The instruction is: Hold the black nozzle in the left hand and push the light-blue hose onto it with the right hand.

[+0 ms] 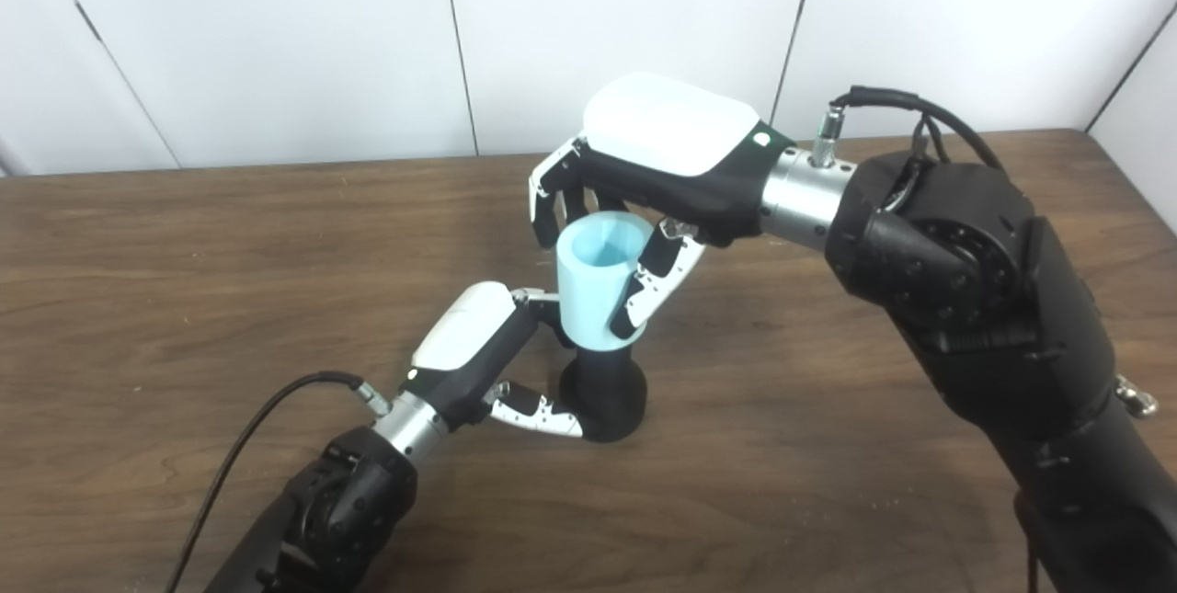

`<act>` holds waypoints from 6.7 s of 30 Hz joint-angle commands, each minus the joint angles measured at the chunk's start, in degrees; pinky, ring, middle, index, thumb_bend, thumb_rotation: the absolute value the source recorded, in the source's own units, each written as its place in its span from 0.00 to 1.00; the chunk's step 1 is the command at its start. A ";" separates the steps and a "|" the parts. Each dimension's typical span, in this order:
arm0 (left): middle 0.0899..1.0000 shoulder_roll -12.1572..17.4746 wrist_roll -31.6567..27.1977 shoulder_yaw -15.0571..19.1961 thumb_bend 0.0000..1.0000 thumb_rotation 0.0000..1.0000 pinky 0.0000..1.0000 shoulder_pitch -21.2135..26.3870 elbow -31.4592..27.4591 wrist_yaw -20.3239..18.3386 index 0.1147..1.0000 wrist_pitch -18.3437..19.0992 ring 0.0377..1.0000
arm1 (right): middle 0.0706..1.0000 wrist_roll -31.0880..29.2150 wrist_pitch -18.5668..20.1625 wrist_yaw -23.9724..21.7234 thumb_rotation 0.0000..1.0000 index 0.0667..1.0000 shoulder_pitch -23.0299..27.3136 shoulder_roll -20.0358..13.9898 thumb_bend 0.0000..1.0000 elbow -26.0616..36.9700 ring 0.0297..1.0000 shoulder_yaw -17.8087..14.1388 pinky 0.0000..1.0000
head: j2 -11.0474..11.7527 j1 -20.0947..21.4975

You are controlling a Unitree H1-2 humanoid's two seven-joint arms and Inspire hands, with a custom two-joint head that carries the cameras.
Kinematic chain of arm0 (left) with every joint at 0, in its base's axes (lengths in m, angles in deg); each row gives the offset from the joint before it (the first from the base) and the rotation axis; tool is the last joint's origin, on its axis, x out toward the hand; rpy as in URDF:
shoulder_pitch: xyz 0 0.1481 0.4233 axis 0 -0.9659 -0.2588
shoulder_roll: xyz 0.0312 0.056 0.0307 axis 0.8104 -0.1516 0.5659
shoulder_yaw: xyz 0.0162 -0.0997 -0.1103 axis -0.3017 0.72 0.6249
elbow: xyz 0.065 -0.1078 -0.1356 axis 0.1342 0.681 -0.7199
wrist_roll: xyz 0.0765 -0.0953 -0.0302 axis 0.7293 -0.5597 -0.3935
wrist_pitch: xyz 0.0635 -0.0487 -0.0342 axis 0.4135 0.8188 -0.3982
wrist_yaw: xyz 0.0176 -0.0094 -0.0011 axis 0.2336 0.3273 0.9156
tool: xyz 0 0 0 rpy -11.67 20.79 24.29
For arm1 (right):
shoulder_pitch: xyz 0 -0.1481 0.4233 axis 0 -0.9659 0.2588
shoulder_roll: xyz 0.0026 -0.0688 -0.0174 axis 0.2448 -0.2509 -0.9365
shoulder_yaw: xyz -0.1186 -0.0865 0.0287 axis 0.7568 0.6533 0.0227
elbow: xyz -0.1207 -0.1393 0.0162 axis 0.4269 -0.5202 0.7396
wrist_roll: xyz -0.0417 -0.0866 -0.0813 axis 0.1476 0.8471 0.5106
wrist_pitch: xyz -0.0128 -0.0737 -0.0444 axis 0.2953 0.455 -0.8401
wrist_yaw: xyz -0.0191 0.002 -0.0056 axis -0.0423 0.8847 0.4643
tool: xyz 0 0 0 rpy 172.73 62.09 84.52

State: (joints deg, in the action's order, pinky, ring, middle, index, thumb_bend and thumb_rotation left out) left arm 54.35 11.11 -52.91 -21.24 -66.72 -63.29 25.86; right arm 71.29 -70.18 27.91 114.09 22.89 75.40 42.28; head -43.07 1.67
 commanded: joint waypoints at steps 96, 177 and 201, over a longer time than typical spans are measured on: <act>0.45 1.87 2.65 -0.93 0.52 0.00 0.79 -2.48 1.62 -4.35 0.41 2.97 0.56 | 0.40 0.57 -9.15 3.64 0.00 0.50 -3.98 -2.43 0.51 -1.51 0.32 1.86 0.23 | -0.76 -0.25; 0.45 1.79 2.42 -0.67 0.52 0.00 0.78 -2.54 0.71 -6.17 0.41 3.61 0.57 | 0.61 1.61 -10.54 5.93 0.20 0.62 -5.76 -2.33 0.94 -2.43 0.54 0.39 0.44 | -0.92 -0.27; 0.45 1.93 2.50 -0.79 0.52 0.00 0.78 -2.33 0.84 -6.47 0.40 3.42 0.57 | 0.94 -7.45 -27.14 18.82 0.57 0.86 -8.21 -0.03 0.90 -5.10 0.93 -7.46 0.91 | -1.00 -0.25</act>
State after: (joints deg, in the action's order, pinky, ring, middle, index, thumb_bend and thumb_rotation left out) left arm 54.05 11.12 -52.80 -21.75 -68.03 -65.68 26.14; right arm 65.42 -95.25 44.09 104.65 23.22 69.97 36.31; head -44.03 1.41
